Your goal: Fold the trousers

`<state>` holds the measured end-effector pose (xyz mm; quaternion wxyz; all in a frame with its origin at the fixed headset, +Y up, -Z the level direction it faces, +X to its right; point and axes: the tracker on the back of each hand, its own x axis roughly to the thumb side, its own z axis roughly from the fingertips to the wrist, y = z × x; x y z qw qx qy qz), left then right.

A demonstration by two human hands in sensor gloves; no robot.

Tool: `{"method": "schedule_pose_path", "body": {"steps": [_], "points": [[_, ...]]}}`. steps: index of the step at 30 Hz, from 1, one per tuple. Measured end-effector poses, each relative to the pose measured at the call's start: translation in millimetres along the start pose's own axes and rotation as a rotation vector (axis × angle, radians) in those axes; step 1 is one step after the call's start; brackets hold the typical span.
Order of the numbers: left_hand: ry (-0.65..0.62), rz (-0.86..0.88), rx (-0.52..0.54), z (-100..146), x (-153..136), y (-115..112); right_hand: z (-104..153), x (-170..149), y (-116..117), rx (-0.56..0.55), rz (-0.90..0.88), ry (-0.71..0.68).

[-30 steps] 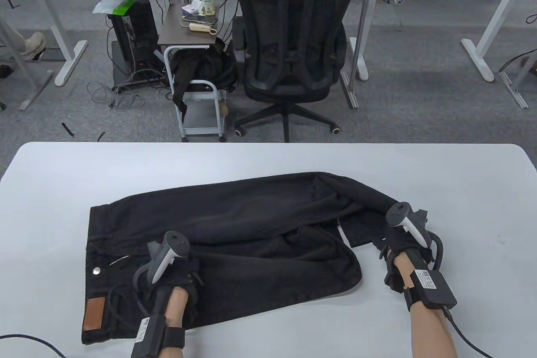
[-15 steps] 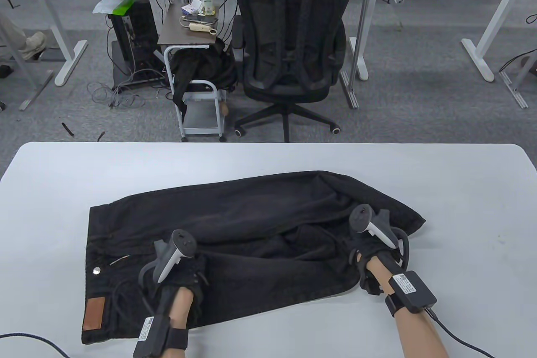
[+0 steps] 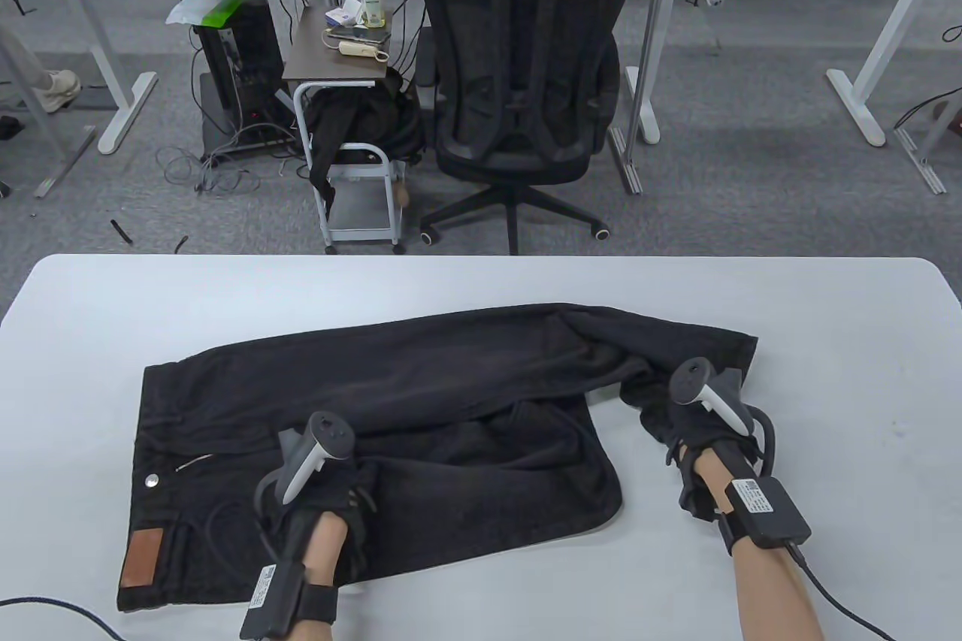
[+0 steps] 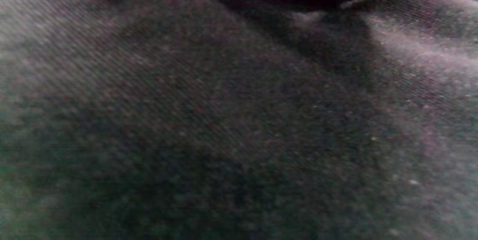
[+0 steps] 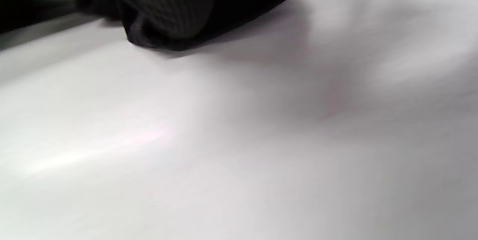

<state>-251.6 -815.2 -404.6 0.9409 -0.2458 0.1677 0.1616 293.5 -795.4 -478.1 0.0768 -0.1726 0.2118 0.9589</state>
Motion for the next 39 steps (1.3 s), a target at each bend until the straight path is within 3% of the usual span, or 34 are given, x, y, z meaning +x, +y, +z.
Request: {"method": "schedule_pose_path", "body": {"steps": [4,6,9,17,20,24,28,31,35,38,39], "points": [[-0.001,0.025,0.006,0,-5,0,-9,-28,-3,-0.033,0.153,0.185],[0.001,0.018,0.006,1,-4,1,-9,-34,-1,-0.022,0.064,0.183],[0.001,0.015,0.002,0,-3,0,-5,-31,-7,-0.046,0.066,0.165],[0.004,0.001,0.002,-2,-1,0,29,27,-25,-0.163,0.039,-0.082],[0.002,0.006,0.001,-4,-2,-1,35,58,-6,-0.054,-0.036,-0.208],[-0.003,0.010,0.000,-3,-3,-1,19,77,23,0.097,-0.032,-0.230],[-0.013,0.018,-0.012,-3,-2,-3,-11,66,21,0.018,-0.094,-0.136],[-0.017,0.009,-0.013,-2,1,-3,-14,68,17,-0.003,-0.079,-0.070],[-0.015,-0.005,-0.016,-2,2,-3,12,99,10,-0.110,-0.032,-0.206],[-0.013,-0.012,-0.013,-4,3,-4,44,124,13,-0.186,-0.156,-0.383],[-0.012,-0.015,-0.014,-5,3,-4,51,132,18,-0.144,-0.137,-0.418]]}}
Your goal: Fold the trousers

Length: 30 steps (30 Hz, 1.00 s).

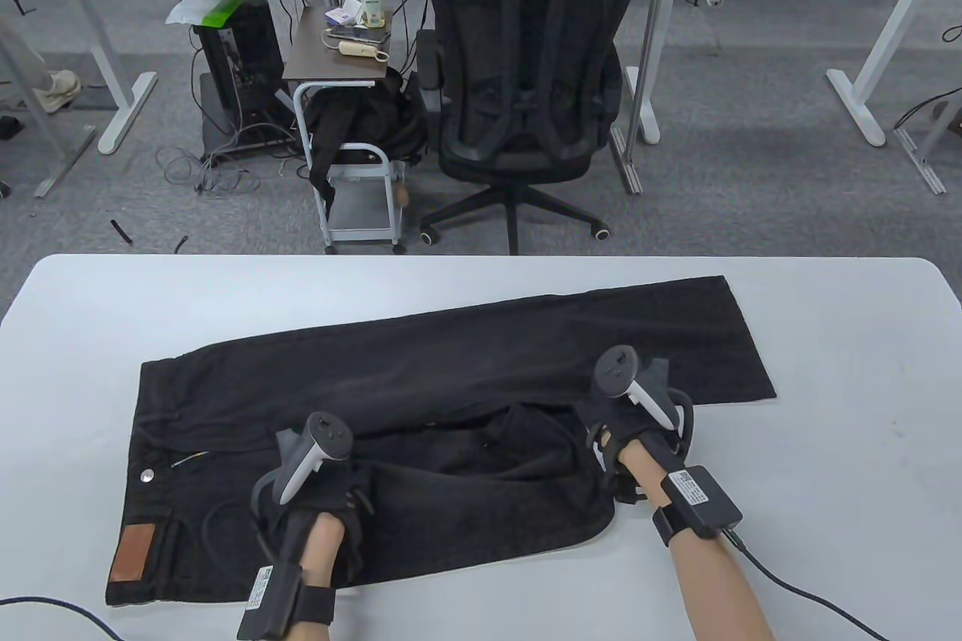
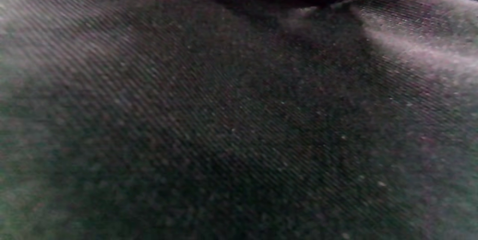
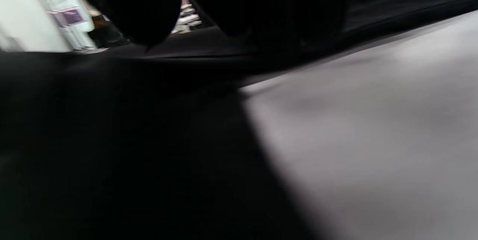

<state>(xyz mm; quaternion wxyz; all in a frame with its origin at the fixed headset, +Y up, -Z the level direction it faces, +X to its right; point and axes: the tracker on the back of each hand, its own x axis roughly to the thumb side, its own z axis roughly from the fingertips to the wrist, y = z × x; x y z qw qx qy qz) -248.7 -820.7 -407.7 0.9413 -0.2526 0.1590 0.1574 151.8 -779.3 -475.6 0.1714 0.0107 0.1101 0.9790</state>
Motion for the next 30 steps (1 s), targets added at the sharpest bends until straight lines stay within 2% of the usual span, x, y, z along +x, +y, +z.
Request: {"method": "schedule_pose_path", "body": {"steps": [1,2,4,6,8,11,15,19,24,26,30], "points": [[0.000,0.001,0.001,0,0,0,3,9,7,0.091,0.014,-0.006],[-0.001,0.002,0.005,1,0,0,8,17,12,0.134,0.045,0.013],[-0.001,-0.005,0.011,3,0,0,13,26,15,0.110,0.081,-0.065],[-0.001,-0.004,0.009,3,1,0,18,29,18,0.156,-0.051,-0.076],[0.000,-0.017,0.016,1,2,-1,21,31,20,0.176,-0.105,-0.075],[-0.001,-0.020,0.023,3,2,0,24,35,15,0.107,-0.015,-0.116],[-0.013,0.007,0.041,3,-1,1,35,32,-5,0.044,-0.074,-0.145],[-0.021,0.053,0.067,4,-3,4,52,11,-45,-0.067,-0.184,-0.140],[-0.021,0.070,0.059,2,-5,2,89,-39,-102,-0.222,-0.315,-0.068],[-0.020,0.057,0.049,1,-4,2,99,-54,-109,-0.237,-0.295,-0.005],[-0.029,0.052,0.033,3,-1,1,111,-78,-97,-0.115,-0.137,0.146]]}}
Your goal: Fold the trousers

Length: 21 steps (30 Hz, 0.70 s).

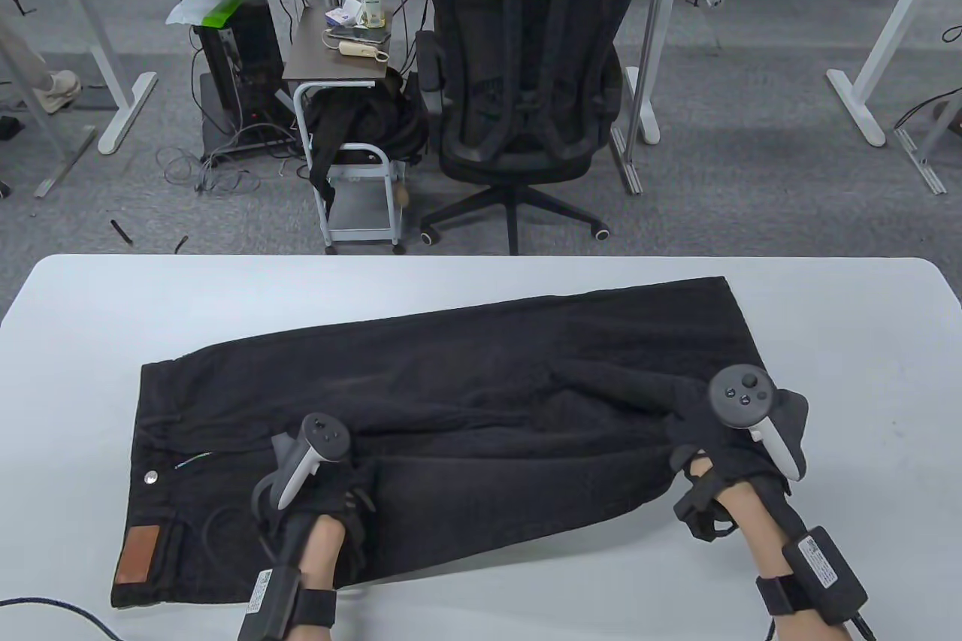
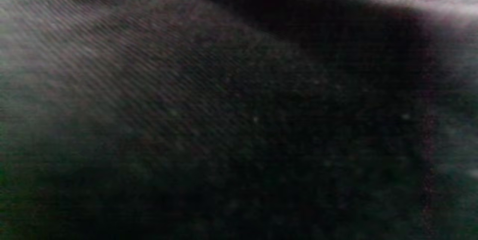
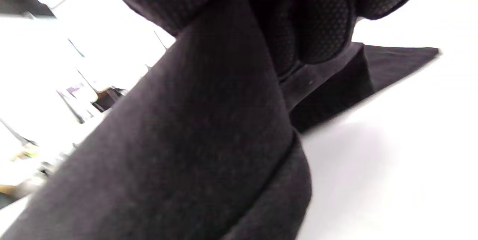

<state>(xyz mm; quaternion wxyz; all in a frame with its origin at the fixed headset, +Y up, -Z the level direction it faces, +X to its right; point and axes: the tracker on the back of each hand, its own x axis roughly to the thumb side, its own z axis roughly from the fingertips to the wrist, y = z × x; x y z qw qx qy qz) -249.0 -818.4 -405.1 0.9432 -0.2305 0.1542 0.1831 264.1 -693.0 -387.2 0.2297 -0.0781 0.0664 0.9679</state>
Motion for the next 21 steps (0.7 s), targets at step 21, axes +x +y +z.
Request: {"method": "schedule_pose_path", "body": {"steps": [21], "points": [[-0.025,0.026,-0.034,-11,-8,-3,-71,11,86,0.163,0.259,0.066]]}}
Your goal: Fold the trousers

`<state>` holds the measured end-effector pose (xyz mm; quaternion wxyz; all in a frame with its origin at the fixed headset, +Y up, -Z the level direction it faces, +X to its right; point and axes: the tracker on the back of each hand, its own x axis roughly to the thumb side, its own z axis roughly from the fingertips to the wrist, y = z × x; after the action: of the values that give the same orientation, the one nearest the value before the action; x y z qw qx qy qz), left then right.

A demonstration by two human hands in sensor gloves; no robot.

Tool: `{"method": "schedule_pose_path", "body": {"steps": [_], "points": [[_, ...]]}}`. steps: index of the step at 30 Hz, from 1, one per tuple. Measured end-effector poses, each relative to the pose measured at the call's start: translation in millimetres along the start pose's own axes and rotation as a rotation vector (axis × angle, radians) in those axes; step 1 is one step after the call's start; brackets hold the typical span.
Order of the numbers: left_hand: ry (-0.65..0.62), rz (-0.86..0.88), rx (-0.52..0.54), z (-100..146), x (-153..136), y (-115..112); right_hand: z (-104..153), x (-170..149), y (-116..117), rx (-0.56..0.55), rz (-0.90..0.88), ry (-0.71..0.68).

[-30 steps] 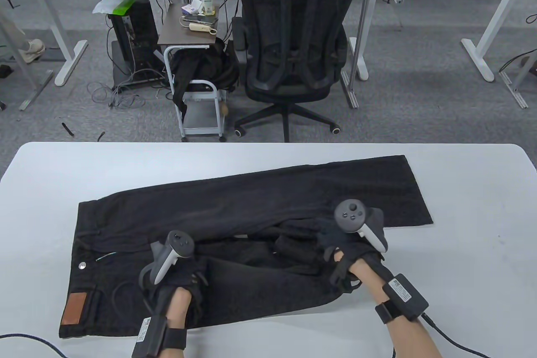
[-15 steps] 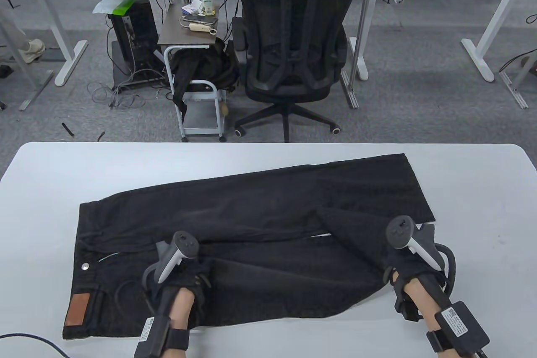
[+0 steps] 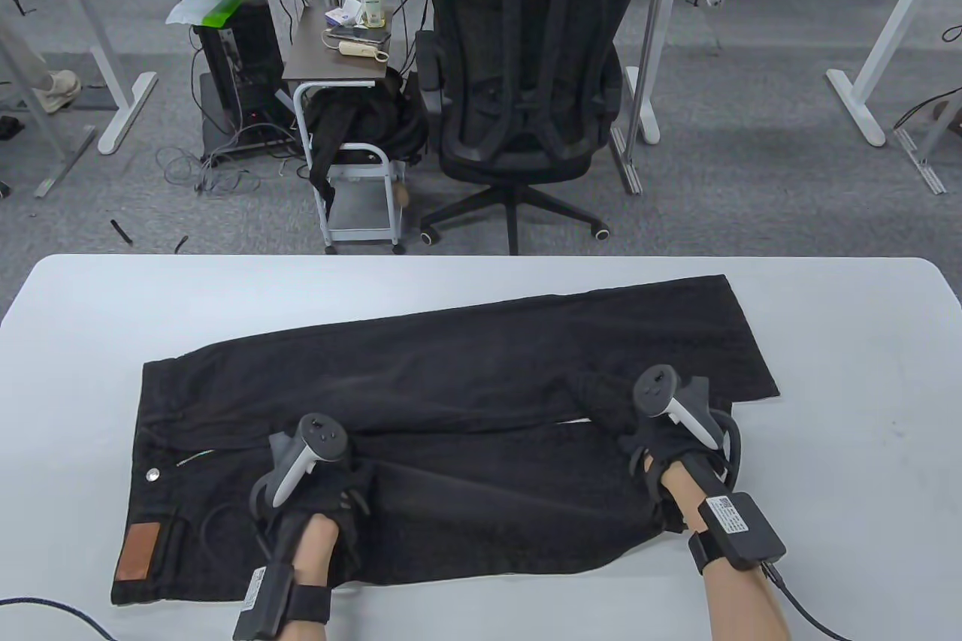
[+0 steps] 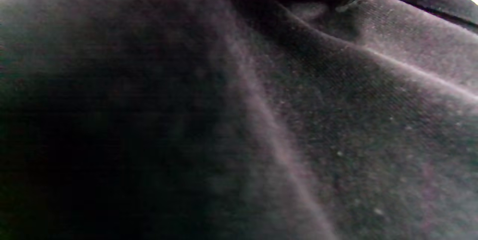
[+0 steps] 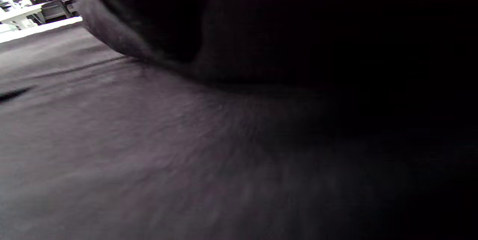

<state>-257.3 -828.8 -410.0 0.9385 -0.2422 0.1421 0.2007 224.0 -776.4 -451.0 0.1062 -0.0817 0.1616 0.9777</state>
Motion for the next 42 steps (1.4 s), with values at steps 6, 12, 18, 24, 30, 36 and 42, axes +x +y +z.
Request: {"method": "schedule_pose_path", "body": {"steps": [6,12,18,24,30,36,42], "points": [[-0.004,0.016,0.005,-7,-5,1,18,-40,-41,-0.113,-0.279,0.008],[-0.002,0.013,0.012,-6,-4,1,50,-93,-90,-0.285,-0.449,0.113],[-0.002,0.011,0.013,-7,-4,0,62,-120,-94,-0.318,-0.539,0.103],[0.001,0.008,0.014,-9,-4,-1,36,-128,-45,-0.097,-0.285,0.210],[-0.001,0.010,0.012,-7,-4,0,18,-127,-3,0.013,-0.141,0.281],[-0.005,0.014,0.011,-8,-4,-1,28,-138,-10,0.062,0.060,0.461],[-0.003,0.008,0.004,-12,-5,-2,43,-135,-17,0.217,0.148,0.500]]}}
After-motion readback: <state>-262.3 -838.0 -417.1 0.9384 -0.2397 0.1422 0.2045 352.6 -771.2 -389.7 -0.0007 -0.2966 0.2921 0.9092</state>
